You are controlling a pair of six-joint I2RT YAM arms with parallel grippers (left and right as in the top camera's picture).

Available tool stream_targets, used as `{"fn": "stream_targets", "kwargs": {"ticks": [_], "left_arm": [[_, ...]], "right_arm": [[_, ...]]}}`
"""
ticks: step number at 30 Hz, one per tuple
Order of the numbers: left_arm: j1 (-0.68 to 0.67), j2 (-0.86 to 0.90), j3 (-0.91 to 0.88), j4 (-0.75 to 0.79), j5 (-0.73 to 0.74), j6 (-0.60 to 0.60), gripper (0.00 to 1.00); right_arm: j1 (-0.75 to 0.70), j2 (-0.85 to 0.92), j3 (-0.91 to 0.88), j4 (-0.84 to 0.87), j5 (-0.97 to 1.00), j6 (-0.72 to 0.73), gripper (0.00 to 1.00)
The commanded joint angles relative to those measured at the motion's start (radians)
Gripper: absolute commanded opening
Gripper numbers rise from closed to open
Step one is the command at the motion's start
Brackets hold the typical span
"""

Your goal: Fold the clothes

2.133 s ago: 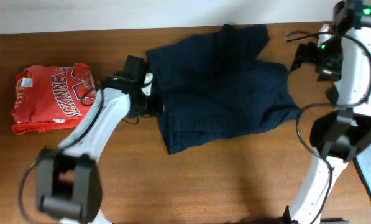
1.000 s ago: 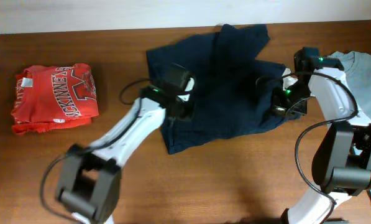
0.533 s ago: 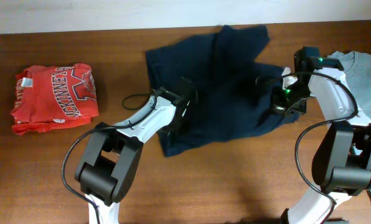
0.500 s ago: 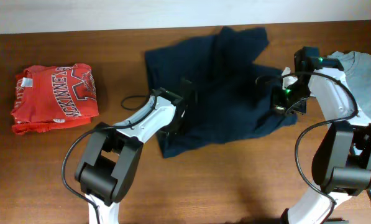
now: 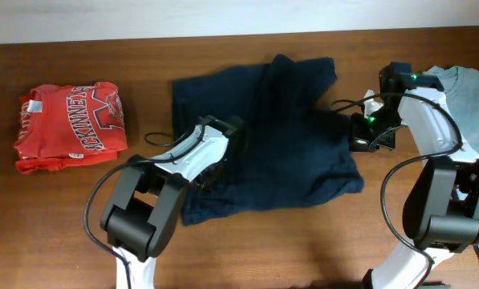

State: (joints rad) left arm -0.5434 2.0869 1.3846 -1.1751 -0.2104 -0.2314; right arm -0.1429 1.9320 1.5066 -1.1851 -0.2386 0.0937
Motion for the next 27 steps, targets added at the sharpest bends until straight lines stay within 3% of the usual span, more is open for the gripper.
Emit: {"fn": "stream_targets", "kwargs": {"ticks": [1,6,9,11,15,16,18,23,27], "left_arm": [[-0.02,0.036,-0.026,-0.031,-0.023,0.0,0.01],[-0.072,0.033,-0.025,-0.026,-0.093,-0.048,0.01],[-0.092,-0.01,-0.025,-0.023,-0.137,-0.081,0.01],[-0.091,-0.06,-0.025,-0.017,-0.139,-0.091,0.01],[-0.078,-0.22,-0.022,0.022,-0.146,-0.09,0.03],[-0.071,-0.289,-0.022,0.051,-0.149,-0.09,0.18],[-0.049,-0.394,-0.021,0.104,-0.146,-0.09,0.34],[0.016,-0.532,-0.021,0.189,-0.112,-0.09,0.61],[0.082,-0.623,-0.021,0.25,-0.081,-0.09,0.78]], "right_arm": [[0.005,-0.005,0.002,0.024,-0.025,-0.007,0.04],[0.005,-0.005,0.047,0.101,-0.061,-0.012,0.04],[0.005,-0.005,0.107,0.11,-0.068,-0.034,0.15],[0.005,-0.005,0.127,0.092,-0.069,-0.034,0.2],[0.005,-0.005,0.13,-0.031,-0.072,-0.033,0.2],[0.005,-0.006,0.13,-0.085,-0.072,-0.033,0.21],[0.005,-0.018,0.13,-0.144,-0.064,-0.033,0.15],[0.006,-0.095,0.13,-0.209,-0.045,-0.033,0.05],[0.006,-0.233,0.13,-0.29,0.074,0.006,0.05]]}}
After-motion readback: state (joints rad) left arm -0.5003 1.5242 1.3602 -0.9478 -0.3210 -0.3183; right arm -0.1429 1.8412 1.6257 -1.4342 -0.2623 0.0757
